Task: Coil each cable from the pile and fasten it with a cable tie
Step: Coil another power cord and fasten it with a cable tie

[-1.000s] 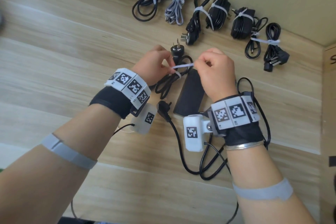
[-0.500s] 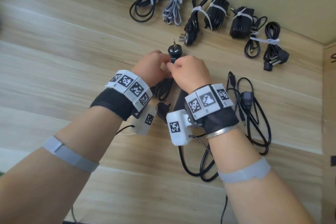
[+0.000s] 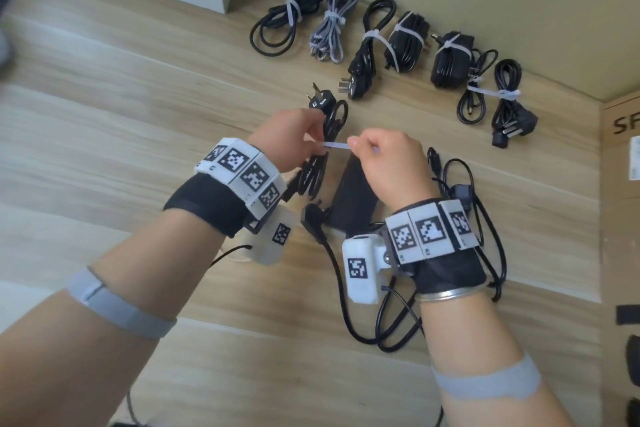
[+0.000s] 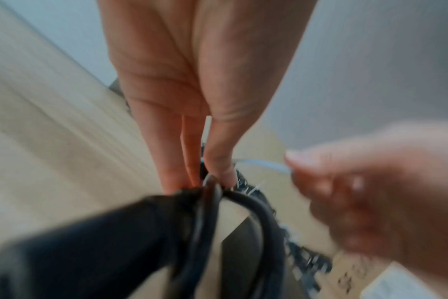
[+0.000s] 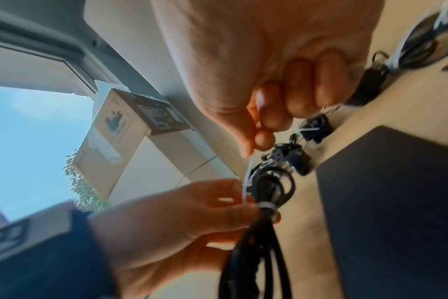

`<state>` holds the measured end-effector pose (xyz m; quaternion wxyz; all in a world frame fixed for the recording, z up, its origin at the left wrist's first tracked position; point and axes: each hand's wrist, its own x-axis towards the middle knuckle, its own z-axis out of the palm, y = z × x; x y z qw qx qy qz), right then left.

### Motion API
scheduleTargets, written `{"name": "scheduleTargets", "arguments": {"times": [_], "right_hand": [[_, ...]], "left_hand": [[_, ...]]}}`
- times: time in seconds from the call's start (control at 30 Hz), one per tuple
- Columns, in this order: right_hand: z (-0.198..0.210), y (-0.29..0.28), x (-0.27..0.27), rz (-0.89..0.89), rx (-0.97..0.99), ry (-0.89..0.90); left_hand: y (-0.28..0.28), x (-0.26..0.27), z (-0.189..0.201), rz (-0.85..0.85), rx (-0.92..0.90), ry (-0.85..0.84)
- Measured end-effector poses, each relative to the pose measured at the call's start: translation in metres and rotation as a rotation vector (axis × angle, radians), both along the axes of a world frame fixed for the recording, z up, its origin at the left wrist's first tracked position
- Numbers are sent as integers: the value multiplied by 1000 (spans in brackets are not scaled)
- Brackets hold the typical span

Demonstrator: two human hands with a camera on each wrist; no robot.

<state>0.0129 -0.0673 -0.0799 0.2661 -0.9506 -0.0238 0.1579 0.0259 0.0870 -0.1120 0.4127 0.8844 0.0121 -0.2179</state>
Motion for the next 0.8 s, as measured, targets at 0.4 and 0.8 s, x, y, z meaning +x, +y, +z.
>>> {"name": "scheduleTargets", "arguments": {"times": [0.4, 0.8], "right_hand": [[25, -21, -2, -148, 297, -5], [-1, -66, -7, -254, 413, 93]], "left_hand": [[-26, 1, 38, 55, -228, -259], [-62, 3, 27, -72, -362, -90]]}}
